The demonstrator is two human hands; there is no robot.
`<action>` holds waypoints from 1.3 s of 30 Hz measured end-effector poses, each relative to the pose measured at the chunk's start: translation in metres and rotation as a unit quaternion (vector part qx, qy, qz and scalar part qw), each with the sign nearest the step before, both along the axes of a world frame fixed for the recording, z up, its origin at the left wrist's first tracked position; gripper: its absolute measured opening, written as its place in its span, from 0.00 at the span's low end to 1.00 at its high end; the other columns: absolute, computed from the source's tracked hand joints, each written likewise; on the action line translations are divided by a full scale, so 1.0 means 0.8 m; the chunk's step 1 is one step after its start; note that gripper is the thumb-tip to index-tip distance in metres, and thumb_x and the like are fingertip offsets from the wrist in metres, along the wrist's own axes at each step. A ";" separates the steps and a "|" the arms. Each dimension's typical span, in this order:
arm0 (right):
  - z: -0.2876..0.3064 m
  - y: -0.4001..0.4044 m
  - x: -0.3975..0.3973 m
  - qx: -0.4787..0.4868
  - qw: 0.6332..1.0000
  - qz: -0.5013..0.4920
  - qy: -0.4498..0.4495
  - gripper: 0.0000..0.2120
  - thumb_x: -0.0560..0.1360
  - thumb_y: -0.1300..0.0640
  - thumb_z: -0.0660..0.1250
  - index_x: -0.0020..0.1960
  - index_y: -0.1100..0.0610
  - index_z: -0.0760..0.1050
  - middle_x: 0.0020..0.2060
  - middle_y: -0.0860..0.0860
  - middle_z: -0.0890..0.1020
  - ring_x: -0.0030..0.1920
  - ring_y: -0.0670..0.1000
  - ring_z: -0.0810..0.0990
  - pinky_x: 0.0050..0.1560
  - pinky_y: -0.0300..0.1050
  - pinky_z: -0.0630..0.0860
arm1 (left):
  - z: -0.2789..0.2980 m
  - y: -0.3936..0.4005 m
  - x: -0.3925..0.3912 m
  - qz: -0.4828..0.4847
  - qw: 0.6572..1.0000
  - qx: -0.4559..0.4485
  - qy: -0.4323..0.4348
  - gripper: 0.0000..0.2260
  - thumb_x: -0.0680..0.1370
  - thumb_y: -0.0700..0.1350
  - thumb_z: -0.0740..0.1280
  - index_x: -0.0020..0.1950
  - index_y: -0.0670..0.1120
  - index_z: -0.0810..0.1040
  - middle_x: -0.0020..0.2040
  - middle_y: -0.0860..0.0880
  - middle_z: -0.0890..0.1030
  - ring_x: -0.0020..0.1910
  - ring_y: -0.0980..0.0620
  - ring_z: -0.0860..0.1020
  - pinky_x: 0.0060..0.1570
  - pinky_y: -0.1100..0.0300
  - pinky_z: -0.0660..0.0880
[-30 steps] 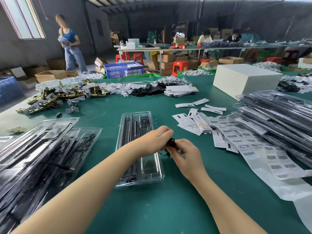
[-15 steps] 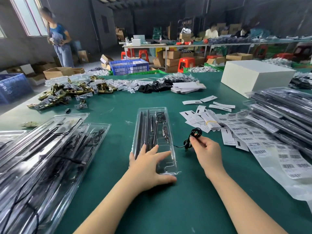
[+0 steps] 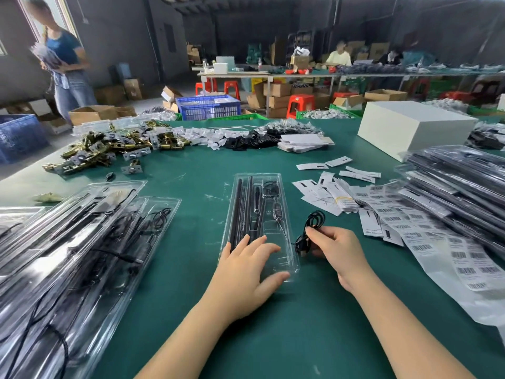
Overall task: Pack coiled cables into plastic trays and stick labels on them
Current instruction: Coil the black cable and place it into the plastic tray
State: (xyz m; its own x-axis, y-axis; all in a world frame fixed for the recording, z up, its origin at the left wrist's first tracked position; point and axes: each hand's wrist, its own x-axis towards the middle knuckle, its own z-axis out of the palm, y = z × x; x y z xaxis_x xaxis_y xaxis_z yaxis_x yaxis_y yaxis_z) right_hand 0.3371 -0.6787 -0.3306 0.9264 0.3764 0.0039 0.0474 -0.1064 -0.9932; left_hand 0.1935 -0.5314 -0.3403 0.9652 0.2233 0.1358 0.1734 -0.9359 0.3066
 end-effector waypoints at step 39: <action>0.061 0.031 0.032 -0.291 0.930 0.133 0.180 0.10 0.71 0.51 0.74 0.37 0.55 0.77 0.24 0.46 0.80 0.23 0.43 0.70 0.22 0.33 0.61 | 0.003 -0.003 0.004 0.011 1.000 -0.016 -0.010 0.36 0.72 0.69 0.38 0.75 0.54 0.58 0.76 0.57 0.57 0.75 0.56 0.56 0.74 0.49 0.48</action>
